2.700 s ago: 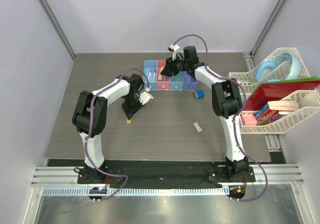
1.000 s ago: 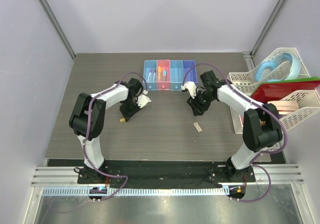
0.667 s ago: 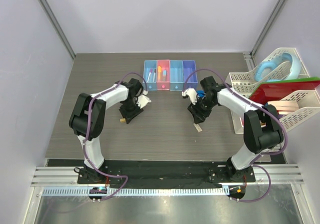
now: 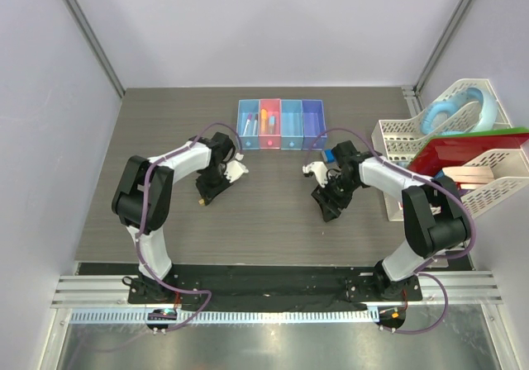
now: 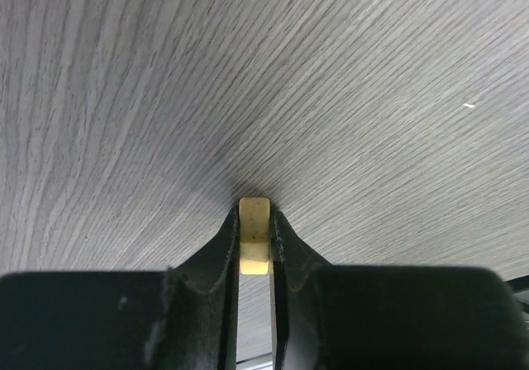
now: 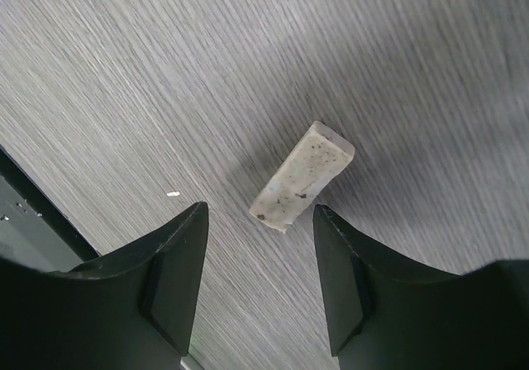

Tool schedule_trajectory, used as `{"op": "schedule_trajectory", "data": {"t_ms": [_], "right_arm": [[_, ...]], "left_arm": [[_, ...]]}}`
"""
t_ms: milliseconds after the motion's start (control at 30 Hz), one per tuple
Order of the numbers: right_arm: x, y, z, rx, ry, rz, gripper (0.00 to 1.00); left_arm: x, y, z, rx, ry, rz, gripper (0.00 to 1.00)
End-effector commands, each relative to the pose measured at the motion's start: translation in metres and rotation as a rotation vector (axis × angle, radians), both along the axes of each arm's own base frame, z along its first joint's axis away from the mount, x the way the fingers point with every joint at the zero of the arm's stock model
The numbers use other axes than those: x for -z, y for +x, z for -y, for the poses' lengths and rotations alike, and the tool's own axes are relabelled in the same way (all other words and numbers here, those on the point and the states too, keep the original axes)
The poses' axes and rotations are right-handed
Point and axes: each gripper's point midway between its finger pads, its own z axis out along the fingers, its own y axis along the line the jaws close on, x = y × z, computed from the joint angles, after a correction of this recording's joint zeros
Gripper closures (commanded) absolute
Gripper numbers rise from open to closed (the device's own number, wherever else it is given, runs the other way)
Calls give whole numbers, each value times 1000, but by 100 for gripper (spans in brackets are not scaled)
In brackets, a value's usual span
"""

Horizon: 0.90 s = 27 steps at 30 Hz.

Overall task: Sort the stationery into containers
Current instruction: Pick up the stationery from the center of the board.

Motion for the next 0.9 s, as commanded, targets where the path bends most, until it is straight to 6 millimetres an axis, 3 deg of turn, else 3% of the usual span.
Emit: {"op": "schedule_trajectory", "data": {"t_ms": [0, 200, 300, 400, 533, 600, 733, 800, 867], "right_arm": [[-3, 5, -6, 23, 19, 37, 41], [13, 23, -7, 108, -20, 93, 40], [22, 32, -5, 154, -62, 129, 45], [28, 35, 0, 171, -106, 146, 55], [33, 38, 7, 198, -158, 156, 90], [35, 38, 11, 203, -175, 159, 98], [24, 45, 12, 219, -180, 195, 99], [4, 56, 5, 223, -144, 233, 99], [-21, 73, -8, 235, -85, 280, 99]], "left_arm": [[-6, -3, 3, 13, -26, 7, 100], [-11, -3, 7, 15, -51, 12, 100], [-17, 0, 14, 15, -83, 20, 100], [-21, 2, 20, 10, -113, 16, 100], [-24, 3, 22, 15, -124, 22, 100], [-26, 3, 23, 13, -133, 24, 100], [-48, 15, 37, 1, -191, 61, 100], [-65, 20, 52, -15, -262, 69, 100], [-93, 43, 73, -41, -348, 130, 100]]}}
